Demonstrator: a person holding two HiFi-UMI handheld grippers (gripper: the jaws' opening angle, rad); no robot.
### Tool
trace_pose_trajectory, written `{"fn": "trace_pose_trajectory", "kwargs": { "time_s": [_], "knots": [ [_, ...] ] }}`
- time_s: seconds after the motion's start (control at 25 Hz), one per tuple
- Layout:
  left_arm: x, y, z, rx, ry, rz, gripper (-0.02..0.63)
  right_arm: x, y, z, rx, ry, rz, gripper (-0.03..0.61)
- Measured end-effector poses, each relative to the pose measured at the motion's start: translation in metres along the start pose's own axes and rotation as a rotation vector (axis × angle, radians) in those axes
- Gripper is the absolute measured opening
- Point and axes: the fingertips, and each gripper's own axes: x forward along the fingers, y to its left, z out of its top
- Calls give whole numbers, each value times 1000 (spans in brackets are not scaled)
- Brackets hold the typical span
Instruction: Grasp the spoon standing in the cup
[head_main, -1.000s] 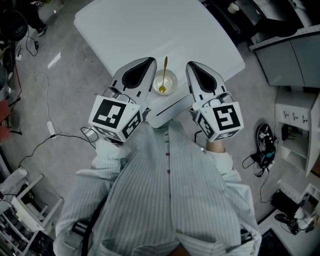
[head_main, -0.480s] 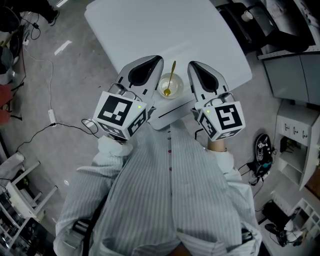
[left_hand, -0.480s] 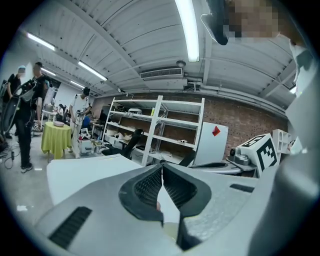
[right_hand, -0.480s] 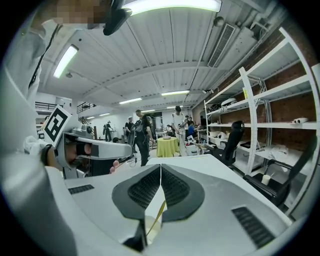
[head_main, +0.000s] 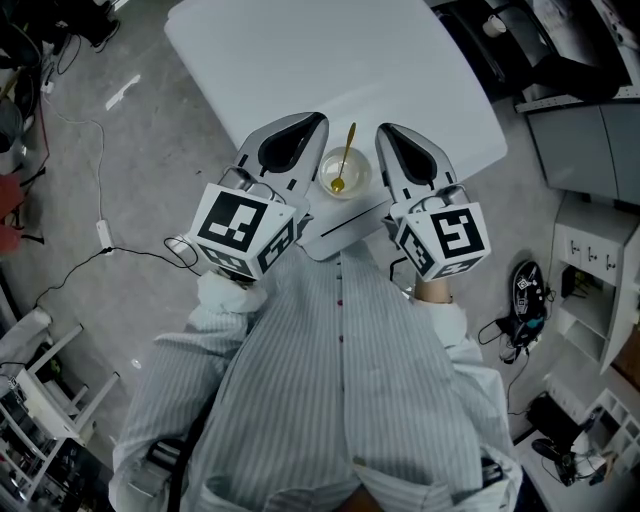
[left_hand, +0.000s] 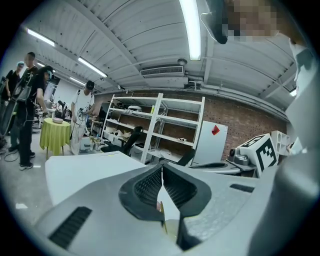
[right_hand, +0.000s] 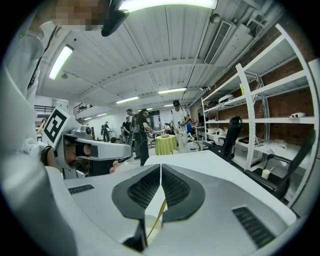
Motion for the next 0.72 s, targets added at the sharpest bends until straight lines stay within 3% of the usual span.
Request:
{"fn": "trace_pose_trajectory", "kwargs": {
  "time_s": [0.4, 0.52, 0.72],
  "knots": [
    [5, 4, -16, -13, 37, -11, 14, 7, 1, -18, 51, 52, 28, 14],
    [4, 7, -22, -17, 48, -12, 14, 12, 4, -28, 67, 78, 48, 72],
    [12, 6, -34, -25, 76, -20, 14, 18, -2, -45, 90, 121, 68, 92]
  ]
}}
